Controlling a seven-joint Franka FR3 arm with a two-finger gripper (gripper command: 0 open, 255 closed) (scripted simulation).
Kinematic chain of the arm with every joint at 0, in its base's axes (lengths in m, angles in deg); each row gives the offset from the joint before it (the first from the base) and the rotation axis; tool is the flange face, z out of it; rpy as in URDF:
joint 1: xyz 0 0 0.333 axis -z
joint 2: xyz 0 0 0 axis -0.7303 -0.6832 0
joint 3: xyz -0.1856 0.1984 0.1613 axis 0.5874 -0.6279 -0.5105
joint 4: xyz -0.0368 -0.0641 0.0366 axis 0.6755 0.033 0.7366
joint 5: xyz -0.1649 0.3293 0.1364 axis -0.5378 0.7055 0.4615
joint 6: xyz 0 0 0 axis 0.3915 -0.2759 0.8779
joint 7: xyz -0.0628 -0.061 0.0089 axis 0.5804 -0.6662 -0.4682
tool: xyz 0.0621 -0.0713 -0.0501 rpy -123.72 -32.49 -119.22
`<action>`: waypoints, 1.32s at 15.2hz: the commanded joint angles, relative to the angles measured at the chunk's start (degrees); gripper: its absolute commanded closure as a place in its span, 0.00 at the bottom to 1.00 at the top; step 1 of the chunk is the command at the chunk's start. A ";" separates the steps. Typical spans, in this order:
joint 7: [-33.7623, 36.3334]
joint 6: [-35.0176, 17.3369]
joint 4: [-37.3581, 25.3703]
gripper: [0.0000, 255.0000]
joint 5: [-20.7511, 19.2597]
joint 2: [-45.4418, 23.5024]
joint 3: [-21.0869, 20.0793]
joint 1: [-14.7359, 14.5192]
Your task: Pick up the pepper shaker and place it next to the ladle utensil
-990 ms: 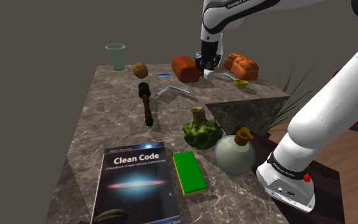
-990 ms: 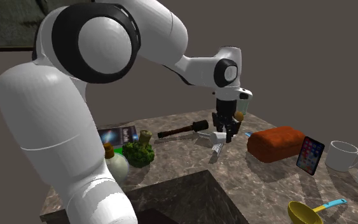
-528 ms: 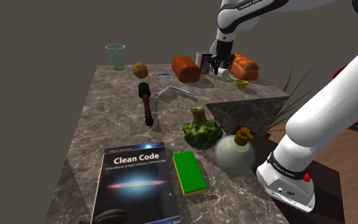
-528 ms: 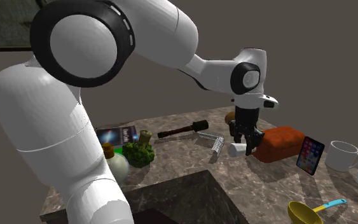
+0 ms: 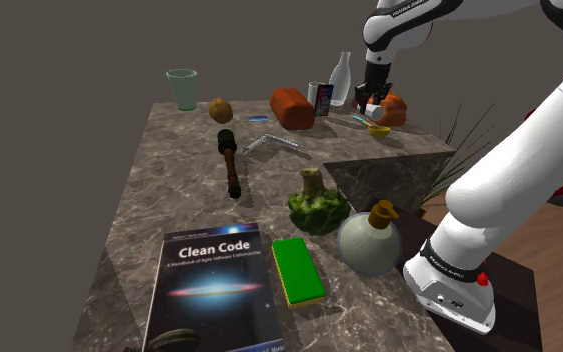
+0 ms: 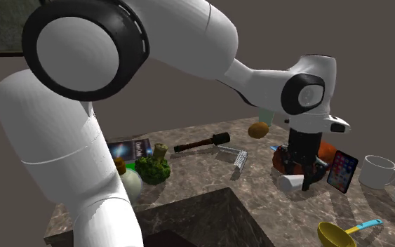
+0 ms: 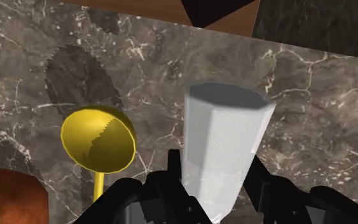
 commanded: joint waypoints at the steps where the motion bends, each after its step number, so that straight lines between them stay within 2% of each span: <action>1: -3.08 -0.12 -1.11 1.00 -0.08 -0.94 1.72 1.27; 10: -16.44 -0.33 -8.94 1.00 1.66 -8.06 8.62 6.86; 20: -31.59 2.04 -24.36 1.00 7.93 -21.17 13.83 14.78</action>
